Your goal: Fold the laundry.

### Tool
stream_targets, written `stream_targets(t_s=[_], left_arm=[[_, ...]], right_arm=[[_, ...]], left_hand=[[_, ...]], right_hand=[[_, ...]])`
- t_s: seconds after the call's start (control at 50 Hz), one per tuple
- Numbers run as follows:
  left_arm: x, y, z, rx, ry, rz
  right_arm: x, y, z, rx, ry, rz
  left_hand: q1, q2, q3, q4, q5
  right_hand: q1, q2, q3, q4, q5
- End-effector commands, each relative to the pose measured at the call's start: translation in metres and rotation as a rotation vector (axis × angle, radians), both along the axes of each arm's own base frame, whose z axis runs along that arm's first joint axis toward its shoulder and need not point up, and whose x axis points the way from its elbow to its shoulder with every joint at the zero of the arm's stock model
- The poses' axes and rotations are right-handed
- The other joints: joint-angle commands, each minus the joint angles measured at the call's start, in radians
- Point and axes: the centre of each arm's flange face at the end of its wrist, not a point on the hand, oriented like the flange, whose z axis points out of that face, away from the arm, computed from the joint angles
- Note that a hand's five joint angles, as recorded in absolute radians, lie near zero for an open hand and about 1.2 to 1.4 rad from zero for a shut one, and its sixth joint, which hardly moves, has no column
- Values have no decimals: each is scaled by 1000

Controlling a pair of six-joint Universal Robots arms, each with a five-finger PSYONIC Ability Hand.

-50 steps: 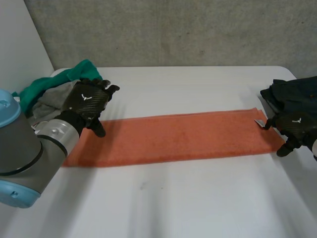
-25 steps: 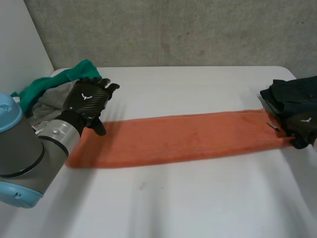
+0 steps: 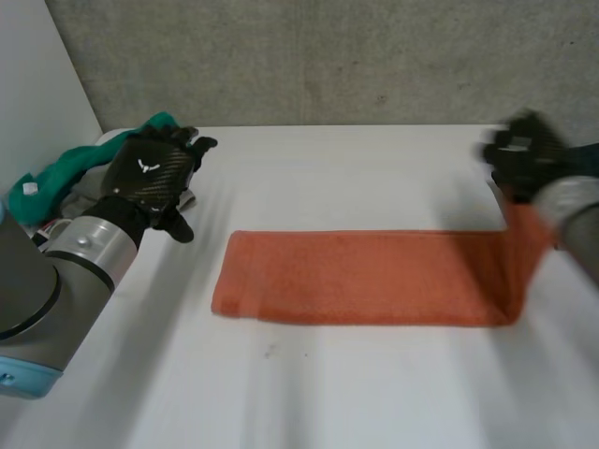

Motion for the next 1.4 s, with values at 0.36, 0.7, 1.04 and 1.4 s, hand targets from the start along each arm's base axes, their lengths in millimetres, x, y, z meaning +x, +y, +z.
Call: stream_targets(t_s=[0.36,0.7,1.04,1.4], left_arm=[[-2,1,8,-10,45,-9],[-57,16,-30,71,6,-160],[-24,7,2,3,42,-54],[-19,4,10,23,131,38]], right_arm=[[151,126,-70,277,-100,408],[17,78,-101,610,-219,-71],[134,146,-47,179,-167,460],[112,108,-24,455,-525,303]], left_hand=[[-10,-27,-31,-25,-43],[-10,-27,-31,-25,-43],[-4,-20,-25,-18,-36],[-10,-27,-31,-25,-43]], right_hand=[[-926,-995,-1011,-1023,-984],[181,112,96,84,124],[296,227,211,199,238],[-926,-995,-1011,-1023,-984]])
